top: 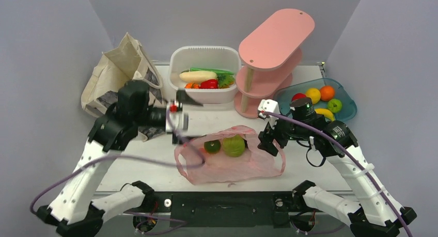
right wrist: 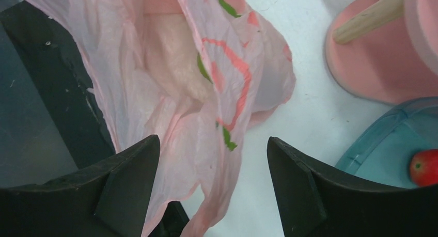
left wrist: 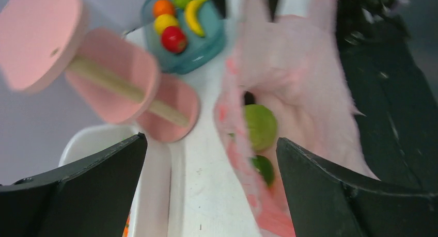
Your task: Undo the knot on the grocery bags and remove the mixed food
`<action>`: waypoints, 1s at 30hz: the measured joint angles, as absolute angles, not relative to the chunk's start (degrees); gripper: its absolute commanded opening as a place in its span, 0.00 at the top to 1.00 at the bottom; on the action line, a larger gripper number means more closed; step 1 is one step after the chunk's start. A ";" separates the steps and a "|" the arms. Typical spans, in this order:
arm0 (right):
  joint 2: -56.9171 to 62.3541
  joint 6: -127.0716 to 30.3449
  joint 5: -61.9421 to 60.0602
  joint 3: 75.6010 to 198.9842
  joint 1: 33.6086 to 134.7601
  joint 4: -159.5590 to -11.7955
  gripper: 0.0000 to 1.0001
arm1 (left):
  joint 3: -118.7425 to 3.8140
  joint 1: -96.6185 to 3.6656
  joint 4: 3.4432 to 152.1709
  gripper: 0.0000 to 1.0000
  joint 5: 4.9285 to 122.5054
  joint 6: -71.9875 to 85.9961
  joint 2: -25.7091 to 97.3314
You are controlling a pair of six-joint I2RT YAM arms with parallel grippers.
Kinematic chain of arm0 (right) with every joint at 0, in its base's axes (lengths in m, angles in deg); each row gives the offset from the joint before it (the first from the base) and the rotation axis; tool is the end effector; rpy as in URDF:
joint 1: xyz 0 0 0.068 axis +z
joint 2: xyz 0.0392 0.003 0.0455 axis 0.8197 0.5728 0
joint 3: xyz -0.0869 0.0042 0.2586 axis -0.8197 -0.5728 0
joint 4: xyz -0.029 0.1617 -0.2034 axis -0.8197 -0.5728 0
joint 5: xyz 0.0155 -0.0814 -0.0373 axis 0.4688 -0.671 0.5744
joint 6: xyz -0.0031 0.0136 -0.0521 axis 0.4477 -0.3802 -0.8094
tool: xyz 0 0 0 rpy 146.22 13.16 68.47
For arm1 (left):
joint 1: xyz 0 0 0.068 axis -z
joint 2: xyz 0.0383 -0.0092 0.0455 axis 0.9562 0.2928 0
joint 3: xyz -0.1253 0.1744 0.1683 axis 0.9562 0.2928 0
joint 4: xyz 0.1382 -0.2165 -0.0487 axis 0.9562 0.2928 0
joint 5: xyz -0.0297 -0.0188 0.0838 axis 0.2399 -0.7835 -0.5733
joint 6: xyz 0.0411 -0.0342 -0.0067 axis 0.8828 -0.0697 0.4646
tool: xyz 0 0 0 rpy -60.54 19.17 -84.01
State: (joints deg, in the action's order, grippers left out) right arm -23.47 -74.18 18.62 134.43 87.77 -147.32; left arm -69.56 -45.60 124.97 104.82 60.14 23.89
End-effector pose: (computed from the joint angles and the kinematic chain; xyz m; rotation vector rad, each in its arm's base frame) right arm 0.1245 0.0992 0.3879 -1.2257 1.9868 0.6745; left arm 0.1638 -0.1152 0.4528 1.4755 1.1949 -0.6849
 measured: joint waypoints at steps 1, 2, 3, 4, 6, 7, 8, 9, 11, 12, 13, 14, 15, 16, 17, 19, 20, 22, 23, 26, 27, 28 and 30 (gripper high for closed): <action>-24.17 -74.01 19.10 133.64 87.77 -147.49 0.27 | -66.96 -42.43 126.72 0.03 104.54 63.23 20.76; -24.56 -73.79 19.56 133.01 87.77 -147.49 0.26 | -63.95 -38.65 128.92 0.03 103.75 66.51 17.11; -24.76 -73.35 20.06 132.20 87.79 -147.52 0.26 | -61.13 -34.72 130.85 0.03 102.83 69.15 14.12; -24.80 -72.96 20.46 131.44 87.85 -147.49 0.25 | -59.31 -31.72 132.01 0.03 101.87 70.61 12.46; -24.56 -72.26 20.83 129.99 88.09 -147.36 0.25 | -56.08 -24.44 133.51 0.03 98.55 72.49 11.65; -24.32 -72.08 20.85 129.43 88.12 -147.30 0.25 | -55.34 -22.45 133.76 0.04 97.37 73.02 12.37; -23.97 -71.87 20.83 128.70 88.12 -147.23 0.25 | -54.68 -20.33 134.06 0.05 96.32 73.35 13.90; -23.64 -71.52 20.83 128.11 88.14 -147.14 0.25 | -54.24 -19.18 134.06 0.07 95.38 73.65 15.82; -22.83 -70.51 20.83 127.74 88.14 -146.82 0.25 | -53.37 -18.19 133.49 0.10 93.65 73.96 19.58; -22.46 -69.96 20.83 127.76 88.14 -146.31 0.25 | -52.69 -18.08 132.92 0.11 92.65 74.46 21.81; -22.09 -69.55 20.83 127.83 88.14 -145.94 0.25 | -51.84 -17.93 132.31 0.11 91.62 75.01 24.15; -21.55 -69.02 20.83 128.16 88.14 -145.35 0.25 | -50.92 -17.95 131.85 0.11 90.42 75.88 26.42; -21.02 -68.85 20.83 128.38 88.14 -145.16 0.25 | -50.05 -17.95 131.48 0.11 89.21 76.73 28.48; -20.52 -68.54 20.83 128.86 88.14 -145.05 0.25 | -49.41 -17.95 131.22 0.11 88.14 77.43 30.10; -19.80 -68.13 20.85 129.62 88.14 -144.85 0.25 | -49.06 -17.99 131.13 0.10 86.85 78.09 31.93; -18.55 -67.60 20.89 131.13 88.14 -144.28 0.26 | -48.91 -18.61 130.45 0.07 84.54 79.40 36.00; -18.11 -67.41 20.89 131.70 88.14 -143.89 0.26 | -48.91 -19.28 130.04 0.07 83.64 79.86 37.55; -17.76 -67.25 20.91 132.09 88.14 -143.21 0.26 | -48.91 -21.49 129.38 0.05 82.29 80.95 39.89; -17.70 -67.21 20.89 132.09 88.14 -143.10 0.26 | -48.91 -22.67 129.21 0.04 81.72 81.52 40.67; -17.65 -67.04 20.89 132.09 88.12 -142.97 0.26 | -48.65 -26.98 128.44 0.04 80.25 84.25 42.53; -17.65 -67.04 20.89 132.09 88.12 -142.93 0.26 | -48.45 -28.16 128.16 0.04 79.79 85.24 43.01; -17.65 -67.01 20.89 132.09 88.12 -142.86 0.26 | -48.25 -29.16 127.85 0.04 79.40 86.02 43.52; -17.61 -67.04 20.87 132.09 88.09 -142.62 0.26 | -47.86 -30.34 127.18 0.03 78.85 87.38 44.52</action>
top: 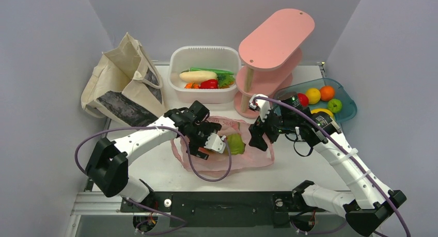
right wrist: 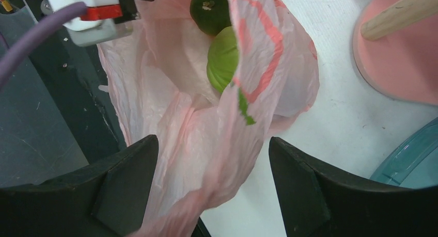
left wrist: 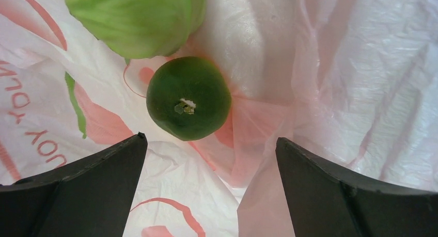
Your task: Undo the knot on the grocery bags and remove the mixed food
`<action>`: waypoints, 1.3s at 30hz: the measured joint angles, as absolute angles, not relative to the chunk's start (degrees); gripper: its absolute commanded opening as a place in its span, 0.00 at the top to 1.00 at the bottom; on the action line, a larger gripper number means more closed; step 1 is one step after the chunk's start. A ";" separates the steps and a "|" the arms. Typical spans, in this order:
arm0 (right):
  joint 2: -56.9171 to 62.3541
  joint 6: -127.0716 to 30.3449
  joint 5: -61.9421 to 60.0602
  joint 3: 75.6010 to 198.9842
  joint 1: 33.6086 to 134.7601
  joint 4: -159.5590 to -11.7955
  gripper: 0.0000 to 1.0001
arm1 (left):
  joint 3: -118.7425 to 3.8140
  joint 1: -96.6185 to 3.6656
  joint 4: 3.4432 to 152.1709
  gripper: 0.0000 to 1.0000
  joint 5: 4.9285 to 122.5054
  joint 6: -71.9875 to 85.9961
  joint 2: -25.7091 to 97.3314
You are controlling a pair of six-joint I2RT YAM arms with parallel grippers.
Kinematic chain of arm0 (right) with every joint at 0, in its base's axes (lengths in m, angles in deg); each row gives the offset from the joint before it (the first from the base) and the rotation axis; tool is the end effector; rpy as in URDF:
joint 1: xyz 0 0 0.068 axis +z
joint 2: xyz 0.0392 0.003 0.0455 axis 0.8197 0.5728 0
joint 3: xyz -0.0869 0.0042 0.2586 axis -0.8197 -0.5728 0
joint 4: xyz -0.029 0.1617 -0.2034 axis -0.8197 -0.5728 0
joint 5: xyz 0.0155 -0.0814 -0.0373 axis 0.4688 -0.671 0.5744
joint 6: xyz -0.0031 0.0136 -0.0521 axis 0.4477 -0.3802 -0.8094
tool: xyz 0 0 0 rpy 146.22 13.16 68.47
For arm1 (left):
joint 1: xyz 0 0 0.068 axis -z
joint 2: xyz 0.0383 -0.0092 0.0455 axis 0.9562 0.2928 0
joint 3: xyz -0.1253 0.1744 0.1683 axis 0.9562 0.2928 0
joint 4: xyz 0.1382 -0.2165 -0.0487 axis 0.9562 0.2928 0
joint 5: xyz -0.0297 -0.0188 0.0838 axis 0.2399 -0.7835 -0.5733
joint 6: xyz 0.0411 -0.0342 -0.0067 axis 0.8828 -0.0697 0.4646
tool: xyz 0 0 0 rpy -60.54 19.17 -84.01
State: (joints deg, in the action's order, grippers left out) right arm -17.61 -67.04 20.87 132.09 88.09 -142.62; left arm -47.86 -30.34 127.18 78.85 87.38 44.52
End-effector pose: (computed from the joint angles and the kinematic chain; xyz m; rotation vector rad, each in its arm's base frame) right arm 0.1522 0.1197 0.3663 -1.1400 2.1234 0.7892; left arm 0.1974 -0.2009 0.2425 2.2572 1.4142 -0.4240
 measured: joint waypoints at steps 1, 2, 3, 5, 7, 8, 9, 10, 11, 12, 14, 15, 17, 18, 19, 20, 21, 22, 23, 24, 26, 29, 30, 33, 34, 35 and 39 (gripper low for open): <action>-17.61 -67.01 20.87 132.09 88.09 -142.55 0.26 | -47.73 -30.69 126.80 0.03 78.61 88.10 45.24; -17.59 -67.01 20.87 132.09 88.09 -142.53 0.26 | -47.69 -30.78 126.54 0.03 78.46 88.45 45.75; -17.59 -67.04 20.87 132.09 88.09 -142.53 0.26 | -47.69 -30.85 126.26 0.03 78.35 88.80 46.40; -17.59 -67.01 20.87 132.09 88.07 -142.53 0.26 | -47.69 -30.85 125.65 0.03 78.37 89.46 47.30; -17.59 -67.01 20.87 132.09 88.07 -142.53 0.26 | -47.69 -30.65 125.32 0.04 78.42 89.63 47.67; -17.59 -67.01 20.87 132.09 88.05 -142.53 0.26 | -47.69 -30.50 125.10 0.05 78.46 89.61 47.73; -17.59 -67.01 20.87 132.09 88.03 -142.53 0.26 | -47.69 -30.34 124.86 0.05 78.55 89.59 47.73; -17.61 -67.01 20.87 132.09 88.01 -142.53 0.26 | -47.69 -30.13 124.49 0.05 78.68 89.56 47.78; -17.61 -66.99 20.87 132.09 87.98 -142.53 0.26 | -47.69 -29.86 123.96 0.06 78.68 89.54 47.91; -17.61 -66.95 20.87 132.09 87.98 -142.53 0.26 | -47.69 -29.64 123.37 0.06 78.70 89.50 48.22; -17.61 -66.88 20.87 132.09 87.90 -142.53 0.26 | -47.69 -29.29 122.17 0.06 78.64 89.30 49.31; -17.61 -66.86 20.87 132.09 87.72 -142.55 0.26 | -47.71 -29.19 121.52 0.07 78.59 89.26 50.05; -17.61 -66.84 20.85 132.09 87.64 -142.55 0.26 | -47.71 -29.16 120.25 0.06 78.24 89.08 51.65; -17.61 -66.86 20.85 132.07 87.59 -142.55 0.26 | -47.71 -29.16 119.48 0.06 77.89 88.82 52.63; -17.61 -66.86 20.87 132.07 87.59 -142.58 0.26 | -47.71 -29.16 118.72 0.06 77.43 88.65 53.50; -17.61 -66.84 20.87 132.07 87.59 -142.58 0.26 | -47.71 -29.16 117.78 0.06 76.86 88.62 54.29; -17.61 -66.84 20.87 132.07 87.59 -142.58 0.26 | -47.71 -29.16 116.66 0.06 76.41 88.47 54.79; -17.63 -66.84 20.89 132.05 87.50 -142.58 0.26 | -47.73 -29.16 115.64 0.06 75.79 88.30 55.38; -17.70 -66.84 20.96 132.03 87.37 -142.58 0.26 | -47.73 -29.16 114.87 0.06 75.12 88.21 56.06; -17.76 -66.84 21.00 131.96 87.33 -142.58 0.26 | -47.71 -29.16 114.30 0.08 74.50 88.17 56.91; -18.03 -66.84 21.05 131.94 87.24 -142.62 0.26 | -47.66 -29.16 113.52 0.15 73.24 88.12 58.38; -18.44 -66.84 21.26 131.85 86.94 -142.62 0.26 | -47.45 -29.16 113.36 0.23 72.01 88.23 59.84; -18.68 -66.84 21.33 131.66 86.83 -142.60 0.26 | -47.31 -29.16 113.52 0.25 71.86 88.32 60.02; -19.29 -66.84 21.53 131.24 86.45 -142.86 0.26 | -47.31 -29.16 113.71 0.30 71.95 88.14 59.91; -19.40 -66.86 21.53 131.24 86.28 -142.86 0.26 | -47.31 -29.19 113.84 0.33 72.19 87.88 59.76; -19.64 -66.88 21.55 131.24 86.06 -142.86 0.26 | -47.36 -29.21 114.28 0.34 72.82 87.27 59.25; -20.98 -66.93 21.22 131.33 85.32 -142.64 0.26 | -48.45 -30.06 117.23 0.38 76.56 85.70 54.36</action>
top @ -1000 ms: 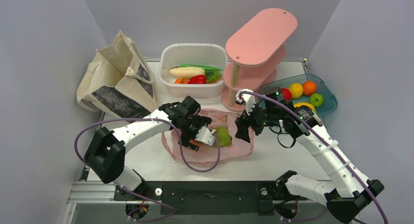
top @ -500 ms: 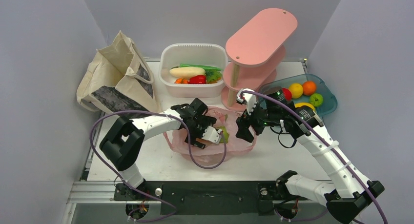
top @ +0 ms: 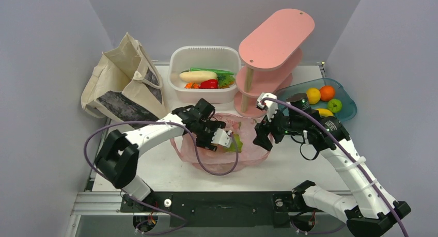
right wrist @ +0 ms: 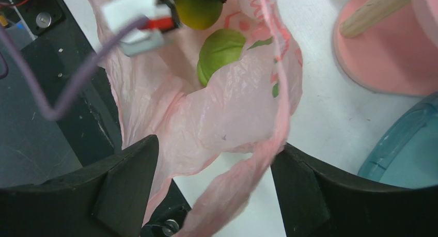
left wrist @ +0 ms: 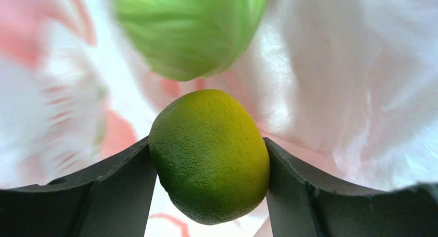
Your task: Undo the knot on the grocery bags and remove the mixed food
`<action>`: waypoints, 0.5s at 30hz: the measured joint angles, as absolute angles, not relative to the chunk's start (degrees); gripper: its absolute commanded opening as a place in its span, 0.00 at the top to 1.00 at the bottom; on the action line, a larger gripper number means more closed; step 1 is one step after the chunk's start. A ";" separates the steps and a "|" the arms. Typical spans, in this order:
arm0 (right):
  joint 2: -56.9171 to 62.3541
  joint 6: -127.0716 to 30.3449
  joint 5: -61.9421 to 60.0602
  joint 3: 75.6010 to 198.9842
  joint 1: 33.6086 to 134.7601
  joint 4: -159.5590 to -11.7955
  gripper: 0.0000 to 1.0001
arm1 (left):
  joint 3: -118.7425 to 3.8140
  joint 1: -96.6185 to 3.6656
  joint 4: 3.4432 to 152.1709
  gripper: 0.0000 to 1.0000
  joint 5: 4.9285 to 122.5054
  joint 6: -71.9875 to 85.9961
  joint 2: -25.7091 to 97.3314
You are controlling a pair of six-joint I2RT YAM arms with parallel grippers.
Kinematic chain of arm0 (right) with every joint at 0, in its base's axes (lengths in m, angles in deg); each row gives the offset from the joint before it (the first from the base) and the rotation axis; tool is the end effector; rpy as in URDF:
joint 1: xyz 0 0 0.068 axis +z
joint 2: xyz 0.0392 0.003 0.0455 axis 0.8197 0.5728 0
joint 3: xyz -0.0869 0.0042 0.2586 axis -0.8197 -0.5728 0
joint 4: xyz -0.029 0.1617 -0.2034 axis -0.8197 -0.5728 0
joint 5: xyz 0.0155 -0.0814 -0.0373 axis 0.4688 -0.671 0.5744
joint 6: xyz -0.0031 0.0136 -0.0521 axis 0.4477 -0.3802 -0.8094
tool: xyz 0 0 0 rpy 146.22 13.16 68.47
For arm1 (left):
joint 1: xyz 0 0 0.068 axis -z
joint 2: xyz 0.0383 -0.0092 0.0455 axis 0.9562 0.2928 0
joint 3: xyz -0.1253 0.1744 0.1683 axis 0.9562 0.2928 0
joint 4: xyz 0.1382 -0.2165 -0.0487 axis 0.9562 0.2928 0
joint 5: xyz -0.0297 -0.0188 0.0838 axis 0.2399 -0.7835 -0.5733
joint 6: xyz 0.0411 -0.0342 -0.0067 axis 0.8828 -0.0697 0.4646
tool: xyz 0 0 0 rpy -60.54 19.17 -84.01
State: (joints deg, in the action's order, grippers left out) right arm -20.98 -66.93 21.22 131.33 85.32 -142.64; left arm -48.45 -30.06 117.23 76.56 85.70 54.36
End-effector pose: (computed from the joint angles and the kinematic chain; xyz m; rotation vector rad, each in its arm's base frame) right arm 0.1450 0.1050 0.3721 -1.0797 2.0958 0.7706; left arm 0.2251 -0.2267 0.2035 2.2422 1.4518 -0.3779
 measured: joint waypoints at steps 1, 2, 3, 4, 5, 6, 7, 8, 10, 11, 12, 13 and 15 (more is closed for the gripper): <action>-21.41 -66.90 21.00 131.41 85.14 -142.51 0.26 | -49.24 -30.45 118.17 0.39 77.85 85.30 52.26; -21.85 -66.84 20.70 131.63 85.08 -142.25 0.26 | -50.09 -30.82 118.78 0.40 79.07 85.08 50.01; -22.42 -66.73 20.26 131.87 85.03 -141.72 0.26 | -51.01 -31.20 119.20 0.42 80.34 84.78 47.65; -22.99 -66.55 19.86 132.16 85.01 -141.16 0.26 | -51.93 -31.50 119.48 0.42 81.48 84.56 45.29; -23.60 -66.40 19.30 132.55 85.01 -140.57 0.25 | -52.58 -31.70 119.66 0.43 82.29 84.30 43.41; -24.15 -66.20 18.71 132.99 85.01 -139.80 0.25 | -53.24 -31.94 119.83 0.44 83.31 83.90 41.33; -24.63 -65.88 18.09 133.51 84.97 -138.90 0.25 | -53.78 -32.20 119.92 0.45 84.27 83.55 39.28; -25.02 -65.37 17.46 134.10 84.97 -137.92 0.24 | -54.18 -32.38 119.94 0.45 85.17 83.18 37.37; -25.50 -63.84 16.87 135.35 84.79 -136.11 0.22 | -54.51 -32.62 119.64 0.44 86.72 82.24 34.01; -25.59 -62.62 16.89 136.00 84.71 -134.99 0.21 | -54.51 -32.66 119.22 0.44 87.31 81.78 32.54; -25.61 -61.33 17.13 136.60 84.71 -133.96 0.21 | -54.51 -32.66 118.67 0.43 87.51 81.52 31.28; -25.61 -59.14 18.29 136.97 84.64 -132.28 0.19 | -54.26 -32.64 117.30 0.43 87.77 81.06 29.59; -25.30 -55.39 20.43 137.05 84.60 -129.99 0.17 | -53.83 -32.55 114.39 0.42 87.97 80.38 26.71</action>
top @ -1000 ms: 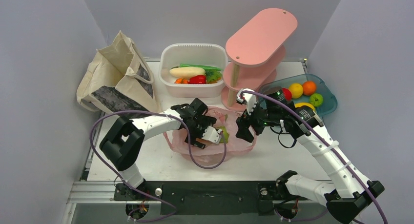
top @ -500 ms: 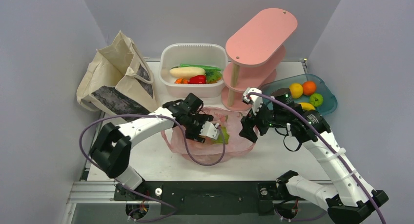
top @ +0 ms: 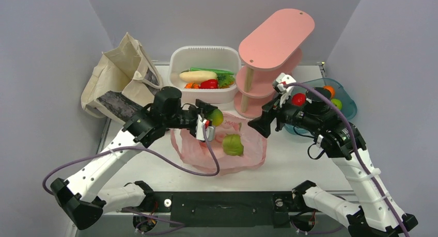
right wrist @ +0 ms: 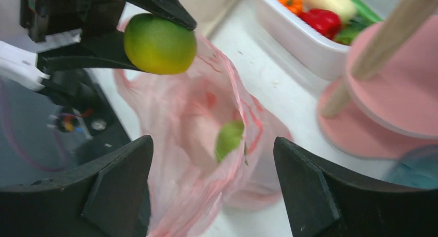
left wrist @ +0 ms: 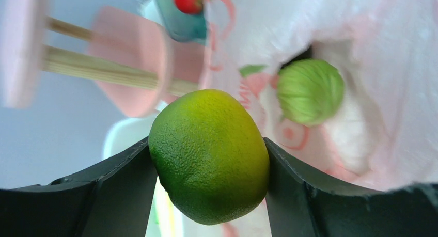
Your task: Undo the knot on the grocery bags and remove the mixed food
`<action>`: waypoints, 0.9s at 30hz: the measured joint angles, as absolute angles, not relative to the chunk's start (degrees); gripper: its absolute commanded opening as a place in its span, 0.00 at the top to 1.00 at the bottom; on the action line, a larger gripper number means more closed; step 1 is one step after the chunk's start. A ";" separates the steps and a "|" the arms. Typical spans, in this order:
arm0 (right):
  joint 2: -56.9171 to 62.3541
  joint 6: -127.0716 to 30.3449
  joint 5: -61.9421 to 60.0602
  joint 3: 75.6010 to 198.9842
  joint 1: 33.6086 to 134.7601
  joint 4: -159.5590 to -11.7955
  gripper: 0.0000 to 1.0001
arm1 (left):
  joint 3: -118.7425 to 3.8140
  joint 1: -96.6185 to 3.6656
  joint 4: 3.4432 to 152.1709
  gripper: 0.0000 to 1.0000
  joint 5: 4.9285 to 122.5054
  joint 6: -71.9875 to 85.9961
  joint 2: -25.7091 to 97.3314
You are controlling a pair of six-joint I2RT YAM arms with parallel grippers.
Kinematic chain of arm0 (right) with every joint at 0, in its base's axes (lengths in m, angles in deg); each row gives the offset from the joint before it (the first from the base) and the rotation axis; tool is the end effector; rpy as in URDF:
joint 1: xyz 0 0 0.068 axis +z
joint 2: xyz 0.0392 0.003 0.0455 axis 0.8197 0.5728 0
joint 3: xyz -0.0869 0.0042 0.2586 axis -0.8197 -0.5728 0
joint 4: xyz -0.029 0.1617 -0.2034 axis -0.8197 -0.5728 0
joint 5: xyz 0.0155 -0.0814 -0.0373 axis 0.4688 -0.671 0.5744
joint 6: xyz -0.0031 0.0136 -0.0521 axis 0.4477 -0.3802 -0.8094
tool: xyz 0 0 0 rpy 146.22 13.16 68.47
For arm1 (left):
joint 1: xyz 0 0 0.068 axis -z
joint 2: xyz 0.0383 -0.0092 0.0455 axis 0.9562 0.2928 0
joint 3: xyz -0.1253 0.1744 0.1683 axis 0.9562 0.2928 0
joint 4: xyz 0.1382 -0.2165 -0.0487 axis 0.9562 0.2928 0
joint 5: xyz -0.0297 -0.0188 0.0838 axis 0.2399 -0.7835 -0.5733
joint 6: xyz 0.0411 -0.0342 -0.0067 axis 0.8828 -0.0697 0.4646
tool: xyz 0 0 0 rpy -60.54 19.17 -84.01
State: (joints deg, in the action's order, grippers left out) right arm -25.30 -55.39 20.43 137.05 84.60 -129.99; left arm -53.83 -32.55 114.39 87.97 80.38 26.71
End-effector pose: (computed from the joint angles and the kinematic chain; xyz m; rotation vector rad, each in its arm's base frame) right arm 0.1327 0.0949 0.4327 -0.8371 1.8223 0.8285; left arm 0.1736 -0.1729 0.3692 1.7869 1.0215 -0.3744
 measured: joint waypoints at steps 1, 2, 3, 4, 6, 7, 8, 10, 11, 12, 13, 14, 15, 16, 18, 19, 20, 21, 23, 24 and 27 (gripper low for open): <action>-24.87 -53.00 22.09 137.05 84.51 -128.81 0.16 | -53.72 -32.42 112.77 0.41 88.03 80.12 25.27; -24.04 -50.53 24.06 137.05 84.33 -127.47 0.15 | -53.72 -32.16 110.81 0.41 88.03 79.69 23.91; -23.38 -48.54 25.90 137.08 84.33 -126.36 0.13 | -53.81 -31.79 109.12 0.41 88.01 79.29 23.01; -22.75 -46.95 27.38 137.14 84.33 -125.44 0.13 | -53.98 -31.46 108.07 0.41 88.01 79.07 22.53; -20.47 -43.06 31.01 137.82 84.38 -122.86 0.11 | -55.23 -30.28 106.22 0.41 87.77 78.66 22.38; -18.66 -41.11 32.50 138.50 84.51 -121.35 0.11 | -56.06 -29.64 105.54 0.40 87.51 78.53 22.69; -17.15 -39.60 33.46 139.09 84.77 -120.04 0.11 | -56.97 -29.01 105.10 0.40 87.20 78.46 23.08; -14.97 -37.35 34.53 140.00 85.23 -117.97 0.10 | -58.42 -27.87 104.10 0.40 86.81 78.29 23.78; -13.98 -36.06 34.90 140.44 85.73 -116.79 0.10 | -59.12 -27.15 103.59 0.40 86.70 78.26 24.11; -13.46 -35.10 35.84 140.79 86.15 -116.02 0.10 | -59.62 -26.58 103.61 0.40 85.94 78.29 24.30; -13.28 -34.80 36.06 141.01 86.87 -115.58 0.10 | -59.93 -26.13 103.53 0.40 85.48 78.37 24.39; -13.22 -34.53 36.19 141.27 87.61 -115.08 0.10 | -60.17 -25.69 103.37 0.40 85.21 78.59 24.50; -13.11 -34.51 36.24 141.58 88.71 -114.49 0.09 | -60.34 -25.05 103.09 0.40 85.15 78.83 24.61; -13.11 -34.49 36.28 141.73 89.43 -114.27 0.09 | -60.45 -24.31 102.96 0.40 85.13 79.09 24.70; -13.13 -34.45 36.39 141.80 90.87 -113.79 0.09 | -60.56 -23.26 102.89 0.40 85.13 79.49 24.74; -13.11 -34.40 36.45 141.80 91.50 -113.68 0.09 | -60.58 -22.80 102.87 0.40 85.17 79.88 24.74; -13.11 -34.32 36.41 141.80 91.85 -113.62 0.09 | -60.63 -22.54 102.89 0.40 85.21 80.36 24.76; -13.11 -34.29 36.43 141.80 91.94 -113.51 0.10 | -60.67 -22.37 102.89 0.39 85.21 80.69 24.76; -13.11 -34.27 36.19 141.80 92.27 -113.07 0.26 | -60.69 -22.19 102.87 0.39 85.21 81.17 24.76; -13.06 -34.32 36.08 141.80 92.27 -112.87 0.43 | -60.73 -22.10 102.89 0.39 85.19 81.41 24.76; -12.85 -34.47 35.69 141.80 92.27 -112.35 0.72 | -61.00 -22.06 102.92 0.35 84.95 81.91 24.87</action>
